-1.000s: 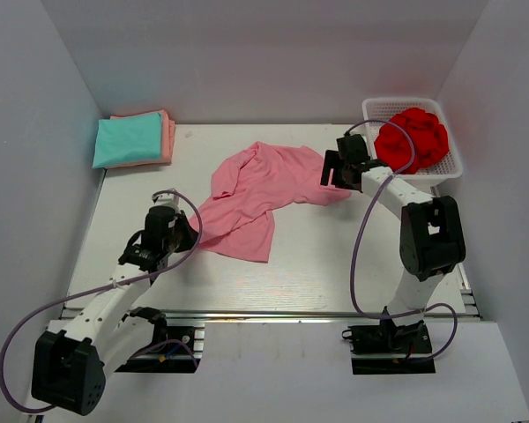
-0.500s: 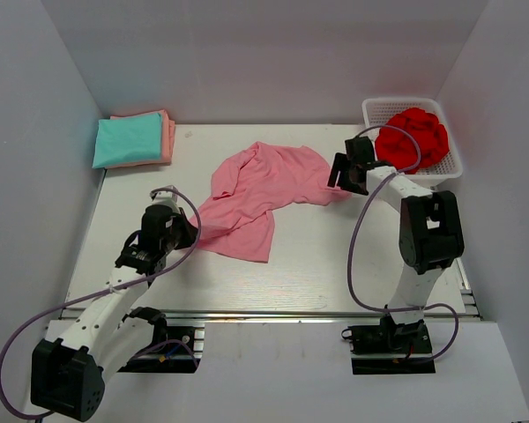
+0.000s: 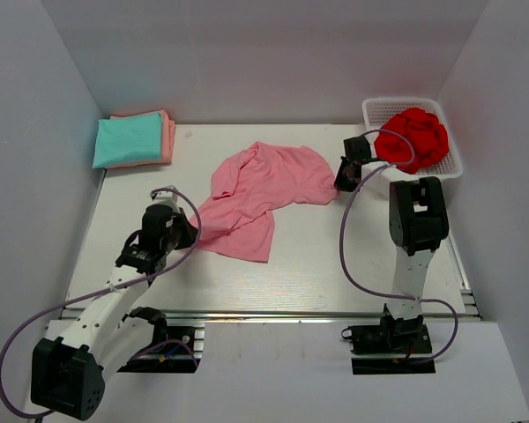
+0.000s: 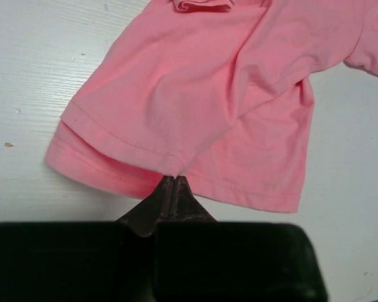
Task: Fold and stack the t-shirts
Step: Flatten out the tshirt
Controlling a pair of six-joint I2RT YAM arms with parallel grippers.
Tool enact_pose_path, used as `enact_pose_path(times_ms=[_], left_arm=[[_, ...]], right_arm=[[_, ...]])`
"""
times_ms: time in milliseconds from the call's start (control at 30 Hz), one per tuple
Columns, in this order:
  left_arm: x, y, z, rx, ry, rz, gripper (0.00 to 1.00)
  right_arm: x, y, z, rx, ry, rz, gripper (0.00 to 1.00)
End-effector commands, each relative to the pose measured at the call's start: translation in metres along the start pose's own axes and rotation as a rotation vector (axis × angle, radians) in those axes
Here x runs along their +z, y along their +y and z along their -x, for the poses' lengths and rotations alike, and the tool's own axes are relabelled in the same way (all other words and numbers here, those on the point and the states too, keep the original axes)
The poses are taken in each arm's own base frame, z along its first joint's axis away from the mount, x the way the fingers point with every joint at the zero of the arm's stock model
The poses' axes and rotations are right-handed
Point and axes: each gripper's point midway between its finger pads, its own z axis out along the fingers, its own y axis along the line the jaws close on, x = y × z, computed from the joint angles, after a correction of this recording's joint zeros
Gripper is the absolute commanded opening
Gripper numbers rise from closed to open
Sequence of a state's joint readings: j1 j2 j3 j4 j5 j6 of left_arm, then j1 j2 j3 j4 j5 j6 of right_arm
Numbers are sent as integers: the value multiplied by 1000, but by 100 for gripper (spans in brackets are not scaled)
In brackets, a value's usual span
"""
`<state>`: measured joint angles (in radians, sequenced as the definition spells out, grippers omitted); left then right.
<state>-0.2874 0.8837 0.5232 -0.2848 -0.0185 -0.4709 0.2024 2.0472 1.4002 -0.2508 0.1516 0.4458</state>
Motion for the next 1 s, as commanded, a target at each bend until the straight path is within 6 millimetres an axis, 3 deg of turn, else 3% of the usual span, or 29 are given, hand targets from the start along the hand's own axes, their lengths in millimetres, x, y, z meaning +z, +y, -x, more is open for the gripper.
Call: enact_pose_path(times_ms=[0,133,167,300,333,367,400,433,467,533,567,667,700,733,833,867,933,967], left_arm=[[-11,-9,31,0,-93,-11,0],[-21,-18,65,13,-173,-18,0],[-24,-21,72,21,-190,-25,0],[-47,-37,123,41,-328,-40,0],[-60,-42,143,45,-386,-40,0],[-69,-44,154,49,-424,-42,0],[-75,-47,164,43,-456,-43,0],[-93,-49,183,39,-522,-35,0],[-102,-50,192,44,-552,-31,0],[-128,-52,214,30,-639,-21,0],[-138,-53,223,40,-675,-16,0],[-169,-49,243,13,-769,16,0],[-177,-50,250,5,-792,16,0],[-186,-52,255,13,-819,10,0],[-208,-59,267,41,-869,-8,0],[-213,-61,270,51,-877,-18,0],[-233,-64,277,53,-917,-31,0],[-236,-64,277,53,-917,-31,0]], right_arm=[[-6,18,20,35,-50,66,0],[-42,25,47,30,-154,107,0],[-64,32,68,34,-233,138,0],[-142,48,103,8,-432,259,0],[-173,53,118,7,-504,299,0],[-186,54,123,7,-537,310,0],[-224,53,137,5,-616,331,0],[-244,56,150,4,-683,351,0],[-259,55,158,4,-726,355,0],[-316,53,177,-10,-857,376,0],[-327,52,181,-11,-884,374,0],[-397,36,198,2,-1050,339,0],[-406,33,201,-3,-1076,326,0],[-440,28,207,-7,-1152,321,0],[-485,19,214,-10,-1250,302,0],[-512,16,214,-27,-1303,298,0],[-536,12,212,-29,-1342,303,0],[-563,8,212,-41,-1394,302,0]])
